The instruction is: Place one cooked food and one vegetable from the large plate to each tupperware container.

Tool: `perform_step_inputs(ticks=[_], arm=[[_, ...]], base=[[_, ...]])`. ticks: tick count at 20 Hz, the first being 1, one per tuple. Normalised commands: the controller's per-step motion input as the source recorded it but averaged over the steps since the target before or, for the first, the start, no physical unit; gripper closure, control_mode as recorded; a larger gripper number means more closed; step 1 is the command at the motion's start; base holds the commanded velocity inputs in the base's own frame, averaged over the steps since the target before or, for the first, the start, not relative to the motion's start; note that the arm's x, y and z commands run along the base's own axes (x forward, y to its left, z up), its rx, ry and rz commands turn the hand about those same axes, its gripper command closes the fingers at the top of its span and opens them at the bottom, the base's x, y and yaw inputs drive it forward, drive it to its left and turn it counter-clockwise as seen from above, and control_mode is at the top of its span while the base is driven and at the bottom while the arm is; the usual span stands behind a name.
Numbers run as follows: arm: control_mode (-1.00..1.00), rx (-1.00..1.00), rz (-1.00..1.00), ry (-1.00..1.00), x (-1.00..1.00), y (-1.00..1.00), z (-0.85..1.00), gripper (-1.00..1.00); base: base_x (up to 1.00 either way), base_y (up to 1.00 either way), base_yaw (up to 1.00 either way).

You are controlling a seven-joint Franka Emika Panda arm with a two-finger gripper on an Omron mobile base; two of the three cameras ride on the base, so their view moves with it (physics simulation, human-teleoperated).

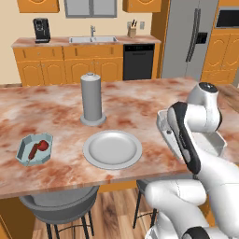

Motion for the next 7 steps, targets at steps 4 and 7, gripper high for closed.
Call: perform_step_inputs(ticks=[4,7], arm=[[-1.00,-0.25,0.10,0.03,-0.08,0.87,0.00,-1.00],[-1.00,-0.22,0.02,0.07,0.00,0.76,-0.10,-1.00]], base=[[0.00,0.00,0.00],[0.00,0.00,0.00]])
